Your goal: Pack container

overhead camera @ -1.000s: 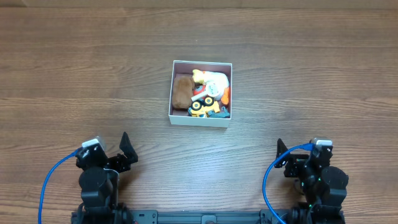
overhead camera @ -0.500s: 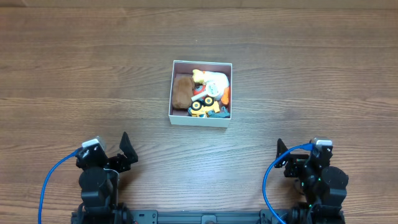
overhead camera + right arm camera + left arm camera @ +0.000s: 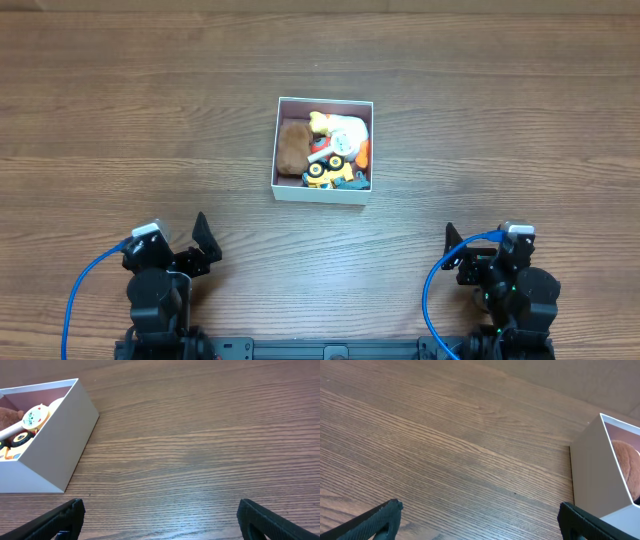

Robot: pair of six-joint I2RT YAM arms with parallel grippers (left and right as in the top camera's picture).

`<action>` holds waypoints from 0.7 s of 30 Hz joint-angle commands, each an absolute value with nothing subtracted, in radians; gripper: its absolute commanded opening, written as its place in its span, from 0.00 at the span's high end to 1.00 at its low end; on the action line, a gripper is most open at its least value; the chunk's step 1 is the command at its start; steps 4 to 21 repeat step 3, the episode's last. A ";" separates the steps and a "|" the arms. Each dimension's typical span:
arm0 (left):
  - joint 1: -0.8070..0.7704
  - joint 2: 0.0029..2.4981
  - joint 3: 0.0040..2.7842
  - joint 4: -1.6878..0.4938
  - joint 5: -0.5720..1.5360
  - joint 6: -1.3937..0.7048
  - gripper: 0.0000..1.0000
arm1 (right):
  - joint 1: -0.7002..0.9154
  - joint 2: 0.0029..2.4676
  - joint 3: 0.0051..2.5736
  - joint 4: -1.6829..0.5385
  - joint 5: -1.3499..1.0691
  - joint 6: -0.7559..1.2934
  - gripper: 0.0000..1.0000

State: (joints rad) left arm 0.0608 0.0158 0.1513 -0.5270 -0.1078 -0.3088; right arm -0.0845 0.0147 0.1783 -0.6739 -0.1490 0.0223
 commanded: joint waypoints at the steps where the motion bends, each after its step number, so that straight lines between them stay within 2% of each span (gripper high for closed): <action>1: 0.065 0.004 0.144 -0.527 -0.100 -0.322 0.00 | -0.088 0.003 0.163 -0.683 -0.147 0.022 0.00; 21: 0.065 0.004 0.144 -0.527 -0.100 -0.322 0.00 | -0.088 0.003 0.163 -0.683 -0.147 0.022 0.00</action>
